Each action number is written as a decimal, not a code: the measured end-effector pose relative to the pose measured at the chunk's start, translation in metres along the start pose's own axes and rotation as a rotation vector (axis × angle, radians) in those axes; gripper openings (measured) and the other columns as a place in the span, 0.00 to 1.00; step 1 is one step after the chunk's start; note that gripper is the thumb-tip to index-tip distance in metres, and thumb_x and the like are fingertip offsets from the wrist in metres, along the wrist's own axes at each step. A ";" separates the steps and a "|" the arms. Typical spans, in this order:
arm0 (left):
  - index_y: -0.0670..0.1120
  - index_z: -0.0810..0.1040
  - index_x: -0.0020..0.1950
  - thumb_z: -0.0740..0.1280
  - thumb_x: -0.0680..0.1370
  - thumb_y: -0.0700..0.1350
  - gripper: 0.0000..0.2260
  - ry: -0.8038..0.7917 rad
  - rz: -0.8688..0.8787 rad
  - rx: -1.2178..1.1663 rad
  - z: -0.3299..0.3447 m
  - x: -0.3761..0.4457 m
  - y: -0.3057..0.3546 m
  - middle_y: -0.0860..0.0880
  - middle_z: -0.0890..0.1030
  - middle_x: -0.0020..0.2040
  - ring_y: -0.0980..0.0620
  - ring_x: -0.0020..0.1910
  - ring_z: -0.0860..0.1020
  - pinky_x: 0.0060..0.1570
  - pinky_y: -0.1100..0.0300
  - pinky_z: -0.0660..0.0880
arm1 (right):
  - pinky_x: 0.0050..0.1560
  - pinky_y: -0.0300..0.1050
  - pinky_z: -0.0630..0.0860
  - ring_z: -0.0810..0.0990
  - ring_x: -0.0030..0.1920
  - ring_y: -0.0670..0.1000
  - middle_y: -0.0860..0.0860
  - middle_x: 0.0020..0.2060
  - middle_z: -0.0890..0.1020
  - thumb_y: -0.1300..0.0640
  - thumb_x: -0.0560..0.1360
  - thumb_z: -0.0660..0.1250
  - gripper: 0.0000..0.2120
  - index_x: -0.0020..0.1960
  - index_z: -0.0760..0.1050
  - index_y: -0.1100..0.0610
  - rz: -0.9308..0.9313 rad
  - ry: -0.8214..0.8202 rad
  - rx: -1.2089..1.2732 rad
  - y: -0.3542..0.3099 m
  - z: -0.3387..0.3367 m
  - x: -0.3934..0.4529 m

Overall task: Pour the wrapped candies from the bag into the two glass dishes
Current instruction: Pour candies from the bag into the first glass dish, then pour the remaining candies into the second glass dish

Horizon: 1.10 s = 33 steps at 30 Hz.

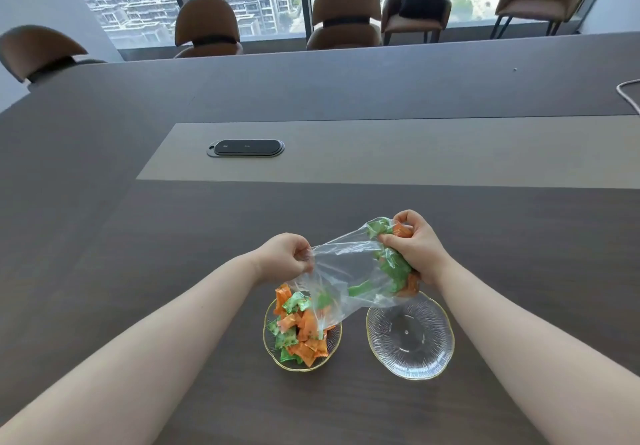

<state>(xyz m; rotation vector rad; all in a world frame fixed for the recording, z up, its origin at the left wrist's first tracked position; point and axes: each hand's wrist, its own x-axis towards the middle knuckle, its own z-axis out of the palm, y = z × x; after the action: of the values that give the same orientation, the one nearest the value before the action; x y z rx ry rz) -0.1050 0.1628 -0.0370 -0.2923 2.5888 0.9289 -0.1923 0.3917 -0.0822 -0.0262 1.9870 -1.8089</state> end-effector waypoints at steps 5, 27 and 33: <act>0.44 0.76 0.41 0.67 0.73 0.40 0.02 -0.042 0.003 0.013 0.006 0.000 0.011 0.53 0.74 0.34 0.54 0.33 0.71 0.36 0.65 0.70 | 0.38 0.49 0.81 0.77 0.32 0.52 0.53 0.36 0.77 0.64 0.70 0.73 0.13 0.40 0.70 0.52 0.029 0.019 -0.005 0.012 -0.011 -0.003; 0.36 0.77 0.45 0.69 0.72 0.43 0.10 -0.125 0.137 0.129 0.076 0.041 0.091 0.46 0.76 0.39 0.49 0.38 0.72 0.45 0.53 0.76 | 0.49 0.66 0.80 0.79 0.36 0.55 0.54 0.37 0.78 0.62 0.70 0.73 0.13 0.42 0.71 0.49 0.045 0.185 -0.124 0.024 -0.123 -0.037; 0.44 0.75 0.40 0.69 0.71 0.43 0.04 -0.129 0.121 0.104 0.107 0.042 0.081 0.49 0.76 0.37 0.50 0.38 0.73 0.38 0.62 0.71 | 0.40 0.43 0.79 0.77 0.31 0.48 0.51 0.34 0.77 0.57 0.69 0.74 0.14 0.47 0.69 0.55 -0.059 0.181 -0.353 0.023 -0.126 -0.040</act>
<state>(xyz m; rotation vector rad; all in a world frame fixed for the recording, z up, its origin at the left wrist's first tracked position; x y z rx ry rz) -0.1396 0.2902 -0.0845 -0.0466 2.5472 0.8214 -0.1923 0.5257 -0.0863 -0.0311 2.4362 -1.5174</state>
